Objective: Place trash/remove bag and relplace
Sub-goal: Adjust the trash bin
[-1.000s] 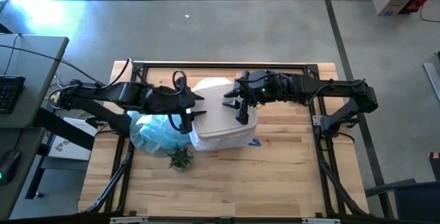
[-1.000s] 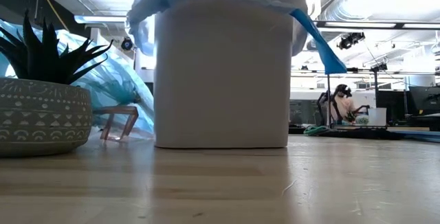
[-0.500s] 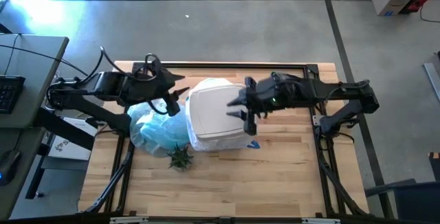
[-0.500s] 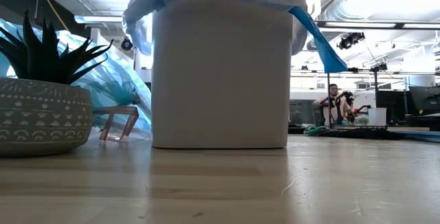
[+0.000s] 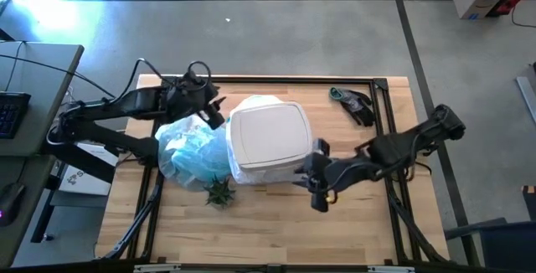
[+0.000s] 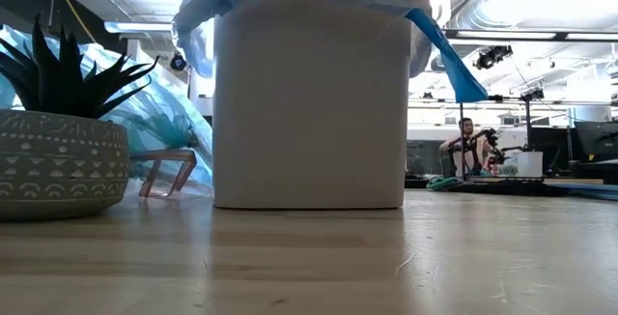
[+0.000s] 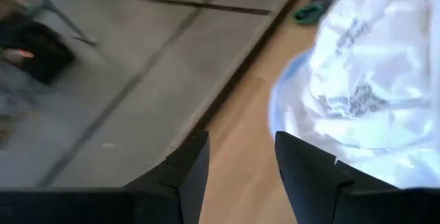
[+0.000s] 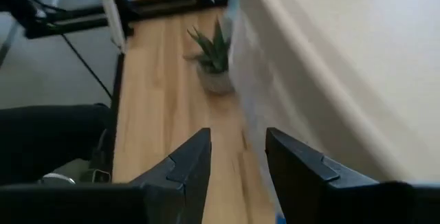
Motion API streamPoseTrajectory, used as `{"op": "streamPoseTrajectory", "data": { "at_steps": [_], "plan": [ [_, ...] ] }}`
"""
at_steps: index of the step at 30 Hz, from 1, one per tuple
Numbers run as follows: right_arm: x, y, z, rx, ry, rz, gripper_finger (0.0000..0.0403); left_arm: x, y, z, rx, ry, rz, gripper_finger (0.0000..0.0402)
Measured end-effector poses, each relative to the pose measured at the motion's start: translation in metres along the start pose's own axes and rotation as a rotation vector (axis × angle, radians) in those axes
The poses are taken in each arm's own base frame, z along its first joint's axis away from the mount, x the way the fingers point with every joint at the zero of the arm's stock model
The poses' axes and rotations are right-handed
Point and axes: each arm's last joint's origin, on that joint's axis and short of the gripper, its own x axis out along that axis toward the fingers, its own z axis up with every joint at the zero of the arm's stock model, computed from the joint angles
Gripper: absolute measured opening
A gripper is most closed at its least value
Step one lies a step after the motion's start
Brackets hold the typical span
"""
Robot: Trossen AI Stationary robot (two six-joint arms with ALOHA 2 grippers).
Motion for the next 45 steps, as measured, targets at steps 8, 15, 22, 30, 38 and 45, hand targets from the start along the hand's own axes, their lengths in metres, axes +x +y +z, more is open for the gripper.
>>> {"op": "streamPoseTrajectory", "data": {
  "at_steps": [8,15,22,30,38,45],
  "plan": [
    [0.058,-0.011,-0.058,0.118,0.056,-0.117,0.0128,0.042,0.002,-0.024,-0.093,-0.011,-0.212,0.0123],
    [0.086,-0.039,-0.087,0.167,0.046,-0.291,0.0128,0.053,-0.014,-0.034,-0.16,-0.027,-0.441,0.0113],
    [0.089,-0.055,-0.091,0.162,0.059,-0.414,0.0128,0.046,-0.031,-0.04,-0.155,0.005,-0.496,0.0112],
    [0.087,-0.07,-0.096,0.177,0.1,-0.544,0.0128,0.037,-0.052,-0.035,-0.144,-0.054,-0.57,0.0112],
    [0.087,-0.081,-0.098,0.172,0.129,-0.608,0.0128,0.039,-0.074,-0.036,-0.098,-0.037,-0.638,0.0112],
    [0.075,-0.078,-0.102,0.199,0.151,-0.618,0.0128,0.027,-0.076,-0.039,-0.092,-0.048,-0.59,0.0112]
  ]
}}
